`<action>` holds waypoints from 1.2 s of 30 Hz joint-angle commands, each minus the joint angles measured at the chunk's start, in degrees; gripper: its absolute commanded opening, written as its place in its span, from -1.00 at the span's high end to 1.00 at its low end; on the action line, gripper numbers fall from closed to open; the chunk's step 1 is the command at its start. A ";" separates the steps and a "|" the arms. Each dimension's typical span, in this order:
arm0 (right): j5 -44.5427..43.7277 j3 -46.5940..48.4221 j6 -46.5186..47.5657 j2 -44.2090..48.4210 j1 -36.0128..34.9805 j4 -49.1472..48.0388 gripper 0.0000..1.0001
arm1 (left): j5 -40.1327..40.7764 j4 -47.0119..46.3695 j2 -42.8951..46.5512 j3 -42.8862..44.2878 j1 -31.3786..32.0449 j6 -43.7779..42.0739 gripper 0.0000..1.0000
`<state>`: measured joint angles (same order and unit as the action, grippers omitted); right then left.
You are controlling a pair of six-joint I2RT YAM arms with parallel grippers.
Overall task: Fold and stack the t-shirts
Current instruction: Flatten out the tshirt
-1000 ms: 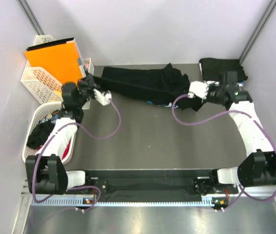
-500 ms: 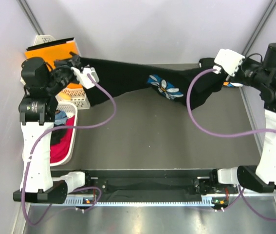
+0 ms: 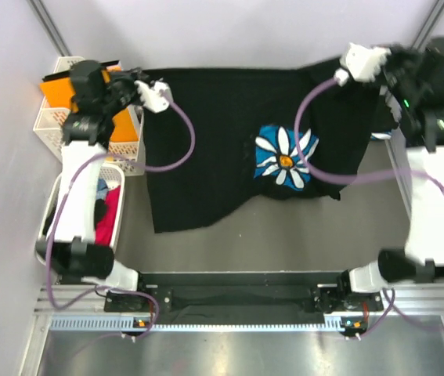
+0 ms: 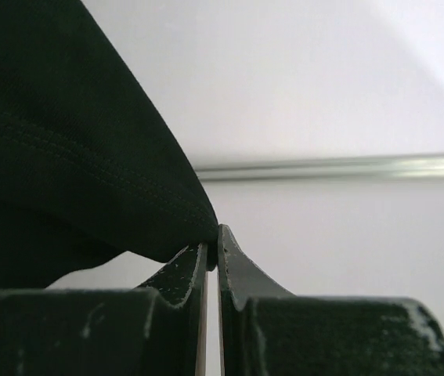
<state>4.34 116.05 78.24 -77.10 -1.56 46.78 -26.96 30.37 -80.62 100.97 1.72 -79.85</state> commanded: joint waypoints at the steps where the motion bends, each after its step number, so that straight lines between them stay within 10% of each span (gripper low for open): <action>1: -6.53 9.61 7.36 -15.33 2.88 -27.58 1.00 | 6.39 -18.73 -13.03 5.63 -0.66 -8.73 1.00; 10: -6.98 24.56 13.87 -34.60 2.88 -75.41 1.00 | 17.03 -57.76 -38.62 36.71 0.83 -10.06 1.00; 18: -6.54 23.88 14.57 -30.66 3.50 -89.75 1.00 | 17.99 -75.79 -32.33 28.42 2.94 -9.71 1.00; 22: -8.38 15.38 12.47 -22.95 3.41 -91.69 1.00 | 16.77 -80.72 -26.54 16.04 3.73 -10.06 1.00; 31: 0.98 -63.61 13.00 12.96 2.62 -81.21 1.00 | 9.83 -84.86 -7.02 -39.92 2.33 -13.65 1.00; 36: 1.21 -78.24 15.81 25.41 -2.03 -63.92 1.00 | 4.38 -86.09 -1.13 -64.63 0.66 -18.06 1.00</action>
<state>5.76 42.89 91.94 -58.04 -0.56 -25.76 -20.10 -52.66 -86.76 47.90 4.25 -94.24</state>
